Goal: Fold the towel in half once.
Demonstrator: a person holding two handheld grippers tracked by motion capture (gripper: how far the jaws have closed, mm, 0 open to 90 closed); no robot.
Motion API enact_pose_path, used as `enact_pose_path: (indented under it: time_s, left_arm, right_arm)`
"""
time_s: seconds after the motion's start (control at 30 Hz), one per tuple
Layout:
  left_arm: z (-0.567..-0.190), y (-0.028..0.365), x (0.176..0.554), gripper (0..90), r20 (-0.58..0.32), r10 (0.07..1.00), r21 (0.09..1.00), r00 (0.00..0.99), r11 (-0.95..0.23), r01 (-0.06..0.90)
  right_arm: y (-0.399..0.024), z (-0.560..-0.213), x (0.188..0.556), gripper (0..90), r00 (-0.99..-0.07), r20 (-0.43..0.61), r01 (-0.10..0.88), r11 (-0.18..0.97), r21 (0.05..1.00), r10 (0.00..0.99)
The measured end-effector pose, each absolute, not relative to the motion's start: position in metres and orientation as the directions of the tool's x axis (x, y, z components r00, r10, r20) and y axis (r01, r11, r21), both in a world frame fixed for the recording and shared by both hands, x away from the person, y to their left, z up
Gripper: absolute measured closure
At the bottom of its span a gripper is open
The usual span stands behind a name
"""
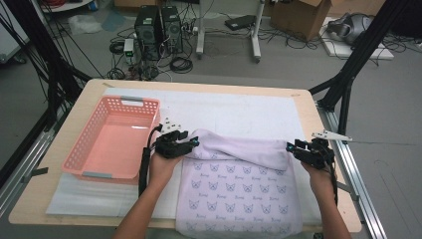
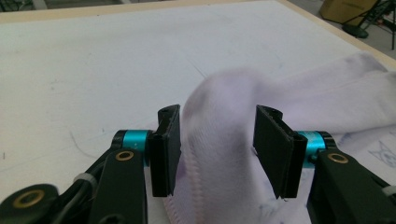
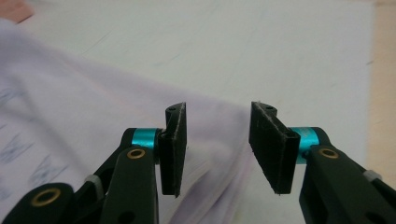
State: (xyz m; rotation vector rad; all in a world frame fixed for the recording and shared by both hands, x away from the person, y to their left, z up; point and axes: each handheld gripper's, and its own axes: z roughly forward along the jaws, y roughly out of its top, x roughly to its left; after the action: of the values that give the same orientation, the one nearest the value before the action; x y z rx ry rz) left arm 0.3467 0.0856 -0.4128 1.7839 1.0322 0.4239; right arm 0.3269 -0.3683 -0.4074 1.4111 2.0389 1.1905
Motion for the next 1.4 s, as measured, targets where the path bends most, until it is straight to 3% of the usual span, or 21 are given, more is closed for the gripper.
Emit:
enact_pose_path:
  time_s: [0.07,0.17,0.23,0.27,0.33,0.37,0.53,0.73,0.93,1.03,1.1,1.23,1.33,1.4]
  left_arm:
    - [-0.416,0.088,0.344,52.8,-0.176,0.794,0.878,0.582,-0.141,0.457]
    - [-0.427,0.086,0.346,55.0,-0.200,0.788,0.820,0.582,-0.190,0.540]
    - [-0.433,0.083,0.345,58.6,-0.181,0.803,0.818,0.568,-0.197,0.540]
    - [-0.435,0.082,0.345,63.9,-0.183,0.801,0.812,0.570,-0.204,0.547]
    - [-0.442,0.079,0.344,84.2,-0.155,0.802,0.784,0.577,-0.255,0.565]
    - [-0.443,0.078,0.343,85.4,-0.145,0.799,0.779,0.584,-0.272,0.565]
    - [-0.431,0.079,0.328,86.4,-0.142,0.779,0.823,0.610,-0.250,0.510]
    - [-0.437,0.091,0.294,86.1,-0.176,0.746,0.846,0.642,-0.219,0.487]
    - [-0.447,0.096,0.271,83.8,-0.180,0.731,0.840,0.658,-0.234,0.490]
    - [-0.444,0.097,0.262,72.5,-0.168,0.734,0.851,0.658,-0.228,0.473]
    - [-0.439,0.098,0.256,58.1,-0.171,0.730,0.865,0.661,-0.210,0.456]
    - [-0.432,0.095,0.256,49.4,-0.169,0.714,0.889,0.680,-0.187,0.418]
    - [-0.428,0.086,0.270,45.5,-0.176,0.713,0.885,0.679,-0.188,0.427]
    - [-0.427,0.079,0.282,44.4,-0.200,0.703,0.872,0.682,-0.189,0.451]
  right_arm:
    - [-0.364,-0.412,0.321,55.5,-0.447,0.152,0.591,0.163,0.790,0.881]
    - [-0.358,-0.429,0.316,54.7,-0.471,0.149,0.626,0.210,0.751,0.870]
    - [-0.355,-0.440,0.315,62.7,-0.470,0.140,0.646,0.232,0.727,0.871]
    - [-0.354,-0.443,0.313,69.4,-0.474,0.136,0.642,0.236,0.729,0.870]
    - [-0.356,-0.443,0.310,82.6,-0.476,0.122,0.625,0.236,0.744,0.871]
    - [-0.356,-0.442,0.309,86.1,-0.479,0.107,0.615,0.247,0.749,0.871]
    - [-0.361,-0.435,0.297,86.9,-0.482,0.075,0.584,0.257,0.770,0.873]
    - [-0.378,-0.427,0.271,86.9,-0.490,0.118,0.565,0.212,0.797,0.863]
    - [-0.379,-0.427,0.242,86.9,-0.530,0.101,0.553,0.252,0.794,0.842]
    - [-0.378,-0.428,0.229,86.9,-0.533,0.097,0.561,0.266,0.784,0.840]
    - [-0.378,-0.429,0.222,86.9,-0.531,0.105,0.569,0.262,0.780,0.841]
    - [-0.376,-0.429,0.212,86.6,-0.531,0.100,0.567,0.265,0.780,0.841]
    - [-0.375,-0.429,0.211,64.7,-0.480,0.109,0.578,0.220,0.786,0.870]
    - [-0.376,-0.428,0.213,58.2,-0.455,0.142,0.571,0.165,0.804,0.879]
